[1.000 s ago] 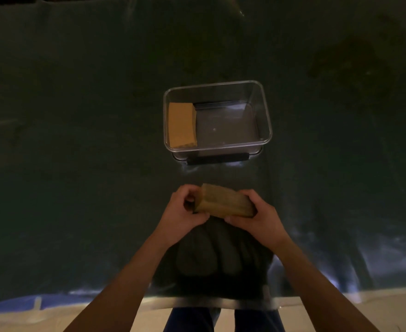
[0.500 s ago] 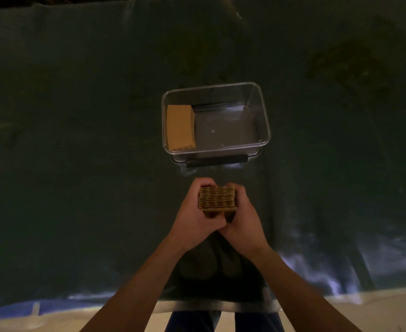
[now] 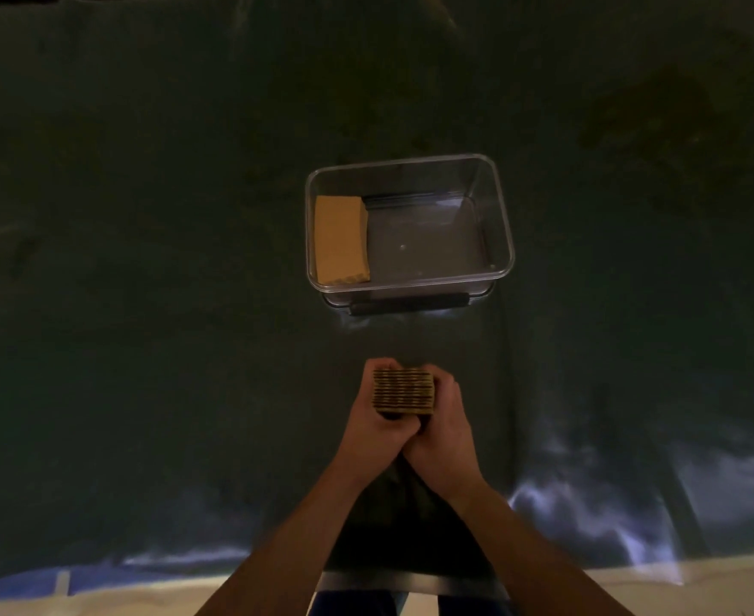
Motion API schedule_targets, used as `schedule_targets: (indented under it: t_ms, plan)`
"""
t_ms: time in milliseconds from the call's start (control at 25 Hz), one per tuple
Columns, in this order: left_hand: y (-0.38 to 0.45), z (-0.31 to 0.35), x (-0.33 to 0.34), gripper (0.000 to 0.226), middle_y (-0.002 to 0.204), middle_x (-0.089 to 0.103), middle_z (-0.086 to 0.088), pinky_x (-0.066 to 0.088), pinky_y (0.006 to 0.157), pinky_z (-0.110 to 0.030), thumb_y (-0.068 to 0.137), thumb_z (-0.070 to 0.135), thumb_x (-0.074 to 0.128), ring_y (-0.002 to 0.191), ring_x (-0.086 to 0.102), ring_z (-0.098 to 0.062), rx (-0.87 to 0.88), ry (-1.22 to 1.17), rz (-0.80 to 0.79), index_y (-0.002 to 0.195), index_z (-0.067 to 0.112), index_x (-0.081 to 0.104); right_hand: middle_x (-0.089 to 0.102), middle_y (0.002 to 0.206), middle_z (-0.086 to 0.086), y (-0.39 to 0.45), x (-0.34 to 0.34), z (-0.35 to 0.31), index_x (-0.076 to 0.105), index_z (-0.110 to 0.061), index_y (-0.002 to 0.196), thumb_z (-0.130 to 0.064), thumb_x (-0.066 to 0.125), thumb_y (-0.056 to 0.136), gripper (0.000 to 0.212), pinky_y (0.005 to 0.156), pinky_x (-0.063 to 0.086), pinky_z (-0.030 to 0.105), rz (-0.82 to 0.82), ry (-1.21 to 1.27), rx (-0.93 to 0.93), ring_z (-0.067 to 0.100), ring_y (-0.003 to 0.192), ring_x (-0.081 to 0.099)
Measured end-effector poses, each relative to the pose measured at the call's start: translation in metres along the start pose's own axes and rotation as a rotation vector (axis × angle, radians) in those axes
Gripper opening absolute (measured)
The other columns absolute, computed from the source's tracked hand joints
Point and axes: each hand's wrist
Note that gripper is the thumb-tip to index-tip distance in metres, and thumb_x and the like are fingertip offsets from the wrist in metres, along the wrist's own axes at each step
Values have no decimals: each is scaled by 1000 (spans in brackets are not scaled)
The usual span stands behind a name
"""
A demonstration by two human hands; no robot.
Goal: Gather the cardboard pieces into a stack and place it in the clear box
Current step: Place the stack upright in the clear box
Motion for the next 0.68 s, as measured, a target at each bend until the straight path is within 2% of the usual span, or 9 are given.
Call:
schedule_targets:
  t_ms: [80,120,200,280,360,480,520,600,680]
  plan:
    - [1,0,0,55,95,64,2,50,81,-15,63,-2,61,87,65,0,-41,0,-3,108,26,49,41,110,-42,3,0,-1,39,-38,119,-41,64,68,56,80,46,26,-11,-19,-13,11,102,54]
    - [2,1,0,55,97,65,3,49,81,-13,63,-2,61,89,65,1,-60,-6,-6,109,27,50,42,109,-40,5,-2,-2,40,-38,119,-42,63,68,57,80,47,27,-13,-23,-18,11,102,54]
    - [5,6,-1,58,102,68,8,48,81,-10,64,-1,62,93,66,7,-112,-18,-12,113,28,53,45,107,-33,8,-6,-5,40,-38,119,-45,62,66,58,81,49,30,-47,-39,8,10,102,54]
    - [12,17,-2,62,101,72,7,49,79,-11,60,2,63,95,68,3,-174,-59,-23,118,22,58,52,107,-23,14,-13,-14,40,-37,117,-48,63,65,58,80,52,36,-104,-42,68,10,101,57]
    - [20,36,-6,68,102,73,5,51,77,-18,55,4,63,98,69,-7,-258,-99,-43,120,24,59,60,108,-14,22,-21,-26,39,-38,113,-50,68,64,58,78,54,36,-149,-24,100,9,97,61]
    - [31,71,-13,71,111,66,-7,52,84,-39,50,9,61,105,63,-24,-440,-115,-77,119,23,59,64,100,-16,38,-37,-49,29,-49,109,-51,73,62,64,70,52,24,-248,30,143,-1,85,63]
    - [34,83,-15,69,112,63,-10,50,90,-44,49,10,60,108,60,-27,-497,-116,-88,117,19,59,63,100,-17,43,-42,-56,26,-50,110,-51,70,65,62,73,52,25,-283,70,159,-1,86,63]
    - [39,107,-15,58,113,58,-12,44,101,-51,48,16,61,112,55,-32,-563,-111,-97,106,14,61,61,109,-16,52,-49,-66,21,-53,116,-51,60,75,57,86,53,35,-320,183,186,4,97,62]
    - [42,128,-12,53,117,56,-11,41,104,-53,52,22,62,113,52,-33,-593,-133,-80,104,14,61,59,115,-13,58,-55,-75,21,-55,119,-55,55,79,52,91,52,40,-293,277,214,10,104,61]
Point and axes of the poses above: each hand's wrist, its own y-axis towards the middle knuckle, its own x-axis out of the palm, z = x × y
